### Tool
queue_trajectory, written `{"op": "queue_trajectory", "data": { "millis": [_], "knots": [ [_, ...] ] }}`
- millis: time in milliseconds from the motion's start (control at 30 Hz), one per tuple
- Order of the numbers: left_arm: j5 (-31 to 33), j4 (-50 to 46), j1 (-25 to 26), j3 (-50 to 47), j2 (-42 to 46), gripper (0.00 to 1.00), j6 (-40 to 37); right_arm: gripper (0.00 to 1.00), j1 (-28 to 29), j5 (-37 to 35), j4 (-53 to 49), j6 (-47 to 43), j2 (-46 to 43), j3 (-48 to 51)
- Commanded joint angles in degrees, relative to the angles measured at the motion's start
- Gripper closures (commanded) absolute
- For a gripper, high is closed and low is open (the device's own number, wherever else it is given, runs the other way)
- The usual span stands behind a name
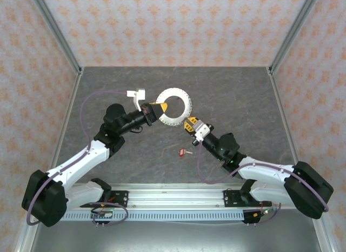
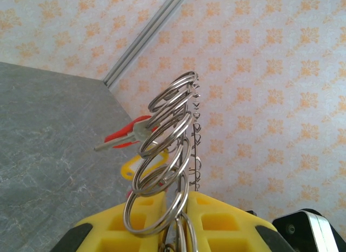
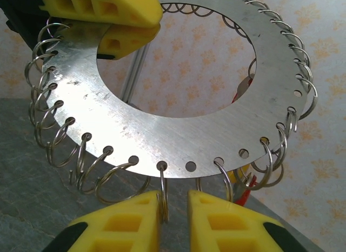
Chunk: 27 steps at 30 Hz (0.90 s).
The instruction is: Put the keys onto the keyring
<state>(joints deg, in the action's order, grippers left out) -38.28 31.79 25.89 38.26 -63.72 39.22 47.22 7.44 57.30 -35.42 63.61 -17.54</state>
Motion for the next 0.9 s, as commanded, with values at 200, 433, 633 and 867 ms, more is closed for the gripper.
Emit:
{"op": "queue_trajectory", "data": {
  "millis": [200,433,633,867],
  "knots": [
    [1.1,5.8,0.7,0.1,1.4,1.00,1.2,0.85,0.3,-0.5,6.3,2.0,2.5,0.2],
    [1.4,5.7,0.7,-0.1,1.7,1.00,1.3,0.93,0.3,-0.9,7.8,2.4,2.9,0.4],
    [3.2,4.1,0.7,-0.3,1.9,1.00,1.2,1.00,0.2,-0.3,7.0,2.6,2.1,0.7],
    [7.4,-0.4,0.8,-1.2,1.9,1.00,1.2,1.00,0.3,1.2,-0.4,5.0,-1.9,-0.9]
  ]
}}
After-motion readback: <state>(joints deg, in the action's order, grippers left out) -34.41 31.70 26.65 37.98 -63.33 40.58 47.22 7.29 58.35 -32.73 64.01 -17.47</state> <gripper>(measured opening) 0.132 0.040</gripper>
